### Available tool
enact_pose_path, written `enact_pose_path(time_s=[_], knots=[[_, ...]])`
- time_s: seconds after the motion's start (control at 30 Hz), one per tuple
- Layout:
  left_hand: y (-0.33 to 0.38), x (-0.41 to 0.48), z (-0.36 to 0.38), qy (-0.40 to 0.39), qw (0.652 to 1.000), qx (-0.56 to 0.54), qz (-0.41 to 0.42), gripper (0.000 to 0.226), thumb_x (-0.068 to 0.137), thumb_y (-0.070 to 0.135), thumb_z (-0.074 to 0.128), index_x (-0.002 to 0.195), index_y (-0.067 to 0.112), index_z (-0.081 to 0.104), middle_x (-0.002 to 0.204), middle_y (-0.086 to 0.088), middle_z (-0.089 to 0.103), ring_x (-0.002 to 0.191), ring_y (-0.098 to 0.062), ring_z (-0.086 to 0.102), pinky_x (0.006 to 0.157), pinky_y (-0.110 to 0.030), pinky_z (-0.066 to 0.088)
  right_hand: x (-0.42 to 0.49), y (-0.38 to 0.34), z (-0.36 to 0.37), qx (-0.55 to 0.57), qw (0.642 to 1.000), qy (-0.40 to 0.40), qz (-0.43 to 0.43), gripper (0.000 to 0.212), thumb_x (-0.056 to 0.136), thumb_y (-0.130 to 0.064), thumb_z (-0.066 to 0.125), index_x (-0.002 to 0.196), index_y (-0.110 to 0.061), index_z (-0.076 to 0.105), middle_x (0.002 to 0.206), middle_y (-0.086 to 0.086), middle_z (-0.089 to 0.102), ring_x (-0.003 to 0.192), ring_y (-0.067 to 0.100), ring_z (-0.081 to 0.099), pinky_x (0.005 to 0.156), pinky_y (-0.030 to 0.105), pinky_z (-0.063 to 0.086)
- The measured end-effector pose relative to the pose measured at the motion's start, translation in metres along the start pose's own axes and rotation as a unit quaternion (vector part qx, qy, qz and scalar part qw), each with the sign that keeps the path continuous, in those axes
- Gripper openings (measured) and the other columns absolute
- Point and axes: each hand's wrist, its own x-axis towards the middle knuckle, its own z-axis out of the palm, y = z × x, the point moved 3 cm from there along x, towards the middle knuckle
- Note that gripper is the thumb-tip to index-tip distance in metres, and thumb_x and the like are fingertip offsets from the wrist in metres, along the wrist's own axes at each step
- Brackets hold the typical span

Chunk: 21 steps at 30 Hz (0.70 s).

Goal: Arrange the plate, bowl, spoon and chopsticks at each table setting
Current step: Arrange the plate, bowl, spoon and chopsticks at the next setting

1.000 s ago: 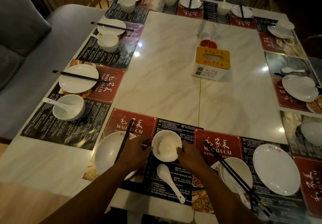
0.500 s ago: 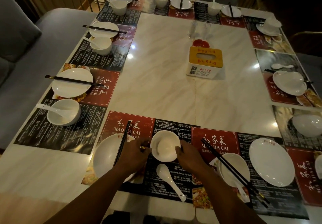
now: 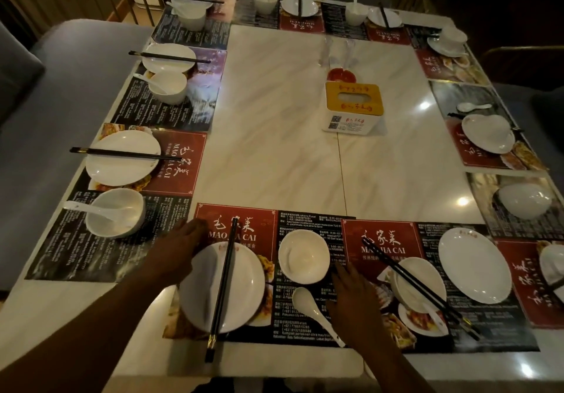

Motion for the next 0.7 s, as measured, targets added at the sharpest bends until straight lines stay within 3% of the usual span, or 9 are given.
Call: enact_pose_path(time_s=[0.07,0.17,0.37,0.7], knots=[[-0.006,0.011,0.005,-0.055,0.996,0.055,0.04,0.094,0.085,0.014,0.067,0.157,0.037,0.012,0.166,0.007,0.0,0.153,-0.03,0.002,0.118,-0.054,0.027,-0.001,0.0,0.007,-0.034,0.999,-0.006,-0.001,0.075,0.091,-0.037,0.062,0.155,-0.016,0.03,0.165,0.003,0.017,0.153,0.029,0.007,0.123,0.049,0.011],[-0.012,0.012,0.013,-0.089,0.99,0.091,0.065,0.096,0.089,0.023,0.067,0.156,0.039,0.0,0.164,0.008,-0.013,0.152,-0.029,-0.008,0.12,-0.055,0.016,0.002,0.002,0.013,-0.063,0.998,-0.023,0.002,0.077,0.092,-0.038,0.058,0.157,-0.018,0.022,0.166,0.001,0.009,0.153,0.027,0.001,0.123,0.05,0.005],[-0.026,0.003,0.023,-0.073,0.994,0.064,0.046,0.081,0.096,0.045,0.054,0.156,0.039,0.001,0.165,0.011,-0.007,0.152,-0.025,-0.008,0.12,-0.055,0.011,0.006,0.0,0.018,-0.069,0.997,-0.021,-0.004,0.079,0.093,-0.037,0.058,0.158,-0.021,0.017,0.167,-0.002,0.004,0.153,0.026,-0.001,0.121,0.052,0.002],[-0.034,0.004,0.028,-0.08,0.994,0.057,0.053,0.082,0.095,0.045,0.056,0.157,0.04,0.002,0.166,0.011,-0.007,0.153,-0.023,-0.005,0.119,-0.055,0.02,0.003,-0.003,0.023,-0.061,0.997,-0.033,0.021,0.086,0.086,-0.034,0.067,0.157,-0.021,0.021,0.166,-0.002,0.008,0.153,0.022,0.007,0.122,0.05,0.006]])
